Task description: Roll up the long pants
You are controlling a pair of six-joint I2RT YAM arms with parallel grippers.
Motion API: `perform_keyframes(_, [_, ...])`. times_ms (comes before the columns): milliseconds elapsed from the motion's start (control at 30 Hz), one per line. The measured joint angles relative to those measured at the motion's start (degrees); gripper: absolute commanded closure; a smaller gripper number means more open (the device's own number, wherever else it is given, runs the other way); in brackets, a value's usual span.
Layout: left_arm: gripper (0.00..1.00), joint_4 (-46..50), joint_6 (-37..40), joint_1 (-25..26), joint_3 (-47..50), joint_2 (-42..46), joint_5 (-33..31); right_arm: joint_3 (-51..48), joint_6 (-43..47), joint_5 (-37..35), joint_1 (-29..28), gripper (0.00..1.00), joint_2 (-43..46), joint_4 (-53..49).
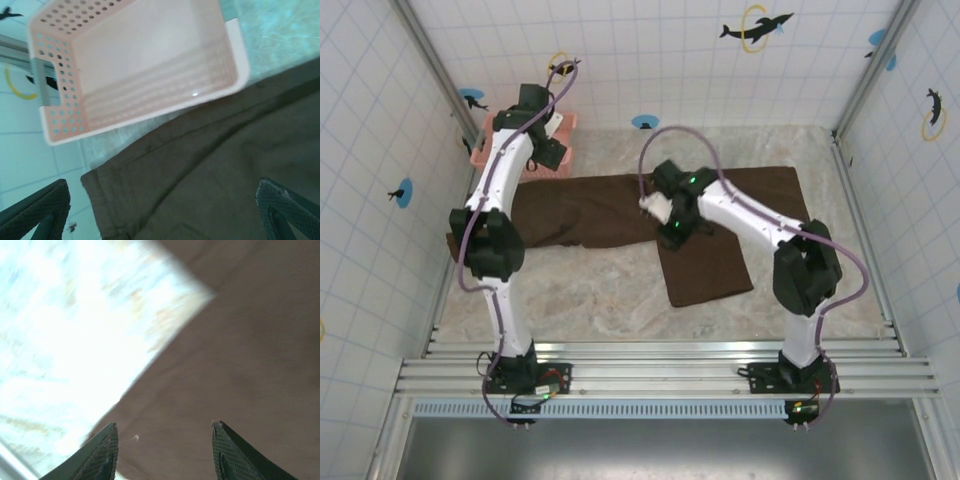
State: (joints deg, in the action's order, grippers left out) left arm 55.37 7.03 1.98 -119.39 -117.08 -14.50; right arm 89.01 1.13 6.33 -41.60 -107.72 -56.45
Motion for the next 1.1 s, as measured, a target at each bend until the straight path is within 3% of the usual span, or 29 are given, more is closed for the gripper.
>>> perform_keyframes(167, [0.03, -0.76, -0.07, 2.34, 10.80, 8.96, 0.48, -13.75, -3.06, 2.08, -4.66, 0.50, 0.50, 2.19])
perform_keyframes(367, [0.03, -0.70, -1.53, 2.47, 16.28, 10.56, 1.09, -22.27, -4.72, 2.38, -4.70, 0.51, 3.19, 5.88])
perform_keyframes(800, [0.03, -0.17, -2.58, 2.47, 18.56, 12.87, 1.77, -23.47, -6.08, 4.48, -6.16, 0.47, 6.01, 8.68])
perform_keyframes(1100, [0.03, 0.92, -2.54, 2.47, 19.19, 12.87, 1.73, -21.35, -6.32, 5.92, -6.97, 0.50, 3.72, 8.57])
